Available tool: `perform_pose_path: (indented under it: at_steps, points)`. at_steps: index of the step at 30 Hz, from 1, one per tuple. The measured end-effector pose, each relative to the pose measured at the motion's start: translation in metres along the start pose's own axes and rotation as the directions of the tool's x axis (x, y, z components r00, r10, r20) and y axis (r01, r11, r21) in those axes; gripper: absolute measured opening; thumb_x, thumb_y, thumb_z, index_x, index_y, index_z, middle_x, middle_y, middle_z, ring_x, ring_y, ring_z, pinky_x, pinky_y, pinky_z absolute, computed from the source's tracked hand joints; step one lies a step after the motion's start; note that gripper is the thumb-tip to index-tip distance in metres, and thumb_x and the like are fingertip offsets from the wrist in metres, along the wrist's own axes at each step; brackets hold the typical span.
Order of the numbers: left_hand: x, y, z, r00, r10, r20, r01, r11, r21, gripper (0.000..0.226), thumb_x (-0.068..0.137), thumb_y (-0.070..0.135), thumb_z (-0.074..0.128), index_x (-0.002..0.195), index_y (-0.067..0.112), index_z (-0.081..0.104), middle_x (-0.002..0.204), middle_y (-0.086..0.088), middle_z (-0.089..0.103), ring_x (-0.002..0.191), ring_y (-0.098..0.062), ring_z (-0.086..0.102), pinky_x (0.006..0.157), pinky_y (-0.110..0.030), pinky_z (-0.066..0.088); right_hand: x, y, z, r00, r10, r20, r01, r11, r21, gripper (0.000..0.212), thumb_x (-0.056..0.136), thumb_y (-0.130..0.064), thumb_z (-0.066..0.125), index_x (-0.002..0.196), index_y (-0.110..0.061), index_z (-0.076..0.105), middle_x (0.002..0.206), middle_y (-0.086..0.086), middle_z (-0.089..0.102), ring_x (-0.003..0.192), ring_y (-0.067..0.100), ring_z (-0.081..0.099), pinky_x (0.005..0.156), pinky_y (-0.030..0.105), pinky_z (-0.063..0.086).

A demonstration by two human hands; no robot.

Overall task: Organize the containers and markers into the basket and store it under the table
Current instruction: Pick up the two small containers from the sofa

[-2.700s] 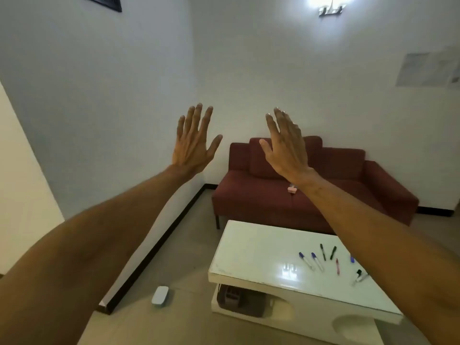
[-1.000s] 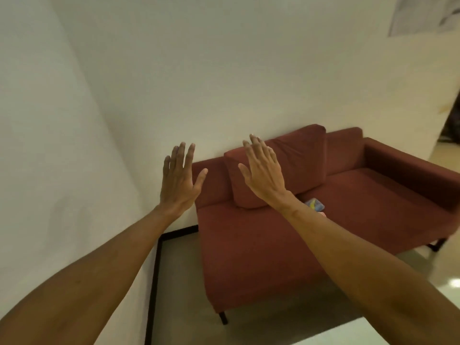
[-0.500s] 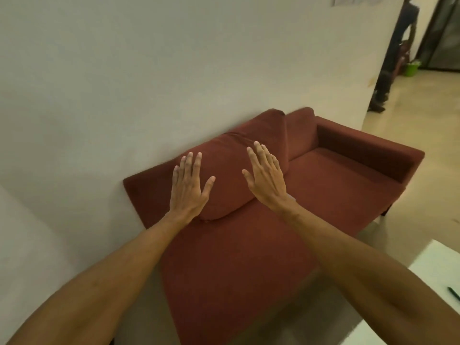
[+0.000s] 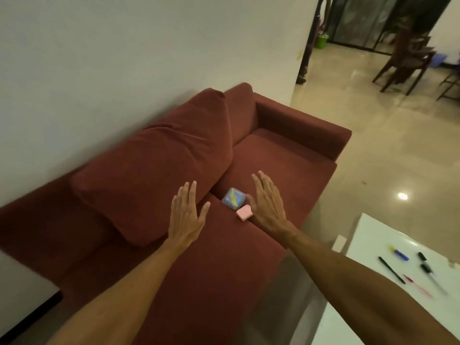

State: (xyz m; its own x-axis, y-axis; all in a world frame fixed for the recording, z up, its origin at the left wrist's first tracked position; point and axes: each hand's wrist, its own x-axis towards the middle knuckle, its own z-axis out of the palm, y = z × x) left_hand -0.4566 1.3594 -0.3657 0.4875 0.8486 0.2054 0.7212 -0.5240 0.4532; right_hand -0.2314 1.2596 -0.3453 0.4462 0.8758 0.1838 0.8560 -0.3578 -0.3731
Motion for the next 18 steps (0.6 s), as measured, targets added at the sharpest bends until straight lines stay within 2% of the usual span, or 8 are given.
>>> perform_pose_path:
  at_steps: [4,9,15,18]
  points:
    - [0.03,0.003,0.052,0.991,-0.042,0.126,0.049,0.997,-0.052,0.074,0.101,0.053,0.04,0.16,0.02,0.01,0.166,-0.01,0.016,0.154,-0.026,0.016,0.125,-0.046,0.019,0.023,0.045,0.023,0.986,0.115,0.121,-0.114,0.993,-0.015,0.064,0.103,-0.038,0.045,0.159,-0.018,0.021,0.168,0.006,0.015,0.155,0.023,0.017,0.123,0.038,0.02]
    - [0.077,0.01,0.121,0.959,-0.097,0.268,0.123,0.989,-0.081,0.073,0.1,0.051,0.042,0.16,0.02,0.014,0.166,-0.008,0.018,0.154,-0.023,0.019,0.124,-0.04,0.021,0.062,0.094,0.068,0.945,0.218,0.244,-0.232,0.972,0.028,0.065,0.102,-0.038,0.048,0.158,-0.016,0.024,0.165,0.008,0.024,0.153,0.023,0.023,0.121,0.04,0.026]
    - [0.148,0.007,0.226,0.842,-0.263,0.471,0.339,0.937,-0.082,0.074,0.1,0.045,0.048,0.16,0.02,0.013,0.167,-0.004,0.017,0.154,-0.02,0.017,0.123,-0.042,0.024,0.119,0.163,0.152,0.84,0.31,0.445,-0.39,0.916,0.097,0.067,0.1,-0.038,0.051,0.157,-0.016,0.024,0.162,0.008,0.029,0.148,0.024,0.031,0.117,0.042,0.035]
    - [0.177,-0.001,0.277,0.795,-0.316,0.518,0.395,0.917,-0.047,0.074,0.099,0.041,0.052,0.159,0.017,0.015,0.166,-0.006,0.019,0.154,-0.021,0.018,0.122,-0.042,0.026,0.135,0.188,0.2,0.767,0.342,0.543,-0.461,0.882,0.097,0.067,0.1,-0.042,0.051,0.157,-0.018,0.024,0.161,0.007,0.031,0.147,0.026,0.033,0.115,0.043,0.036]
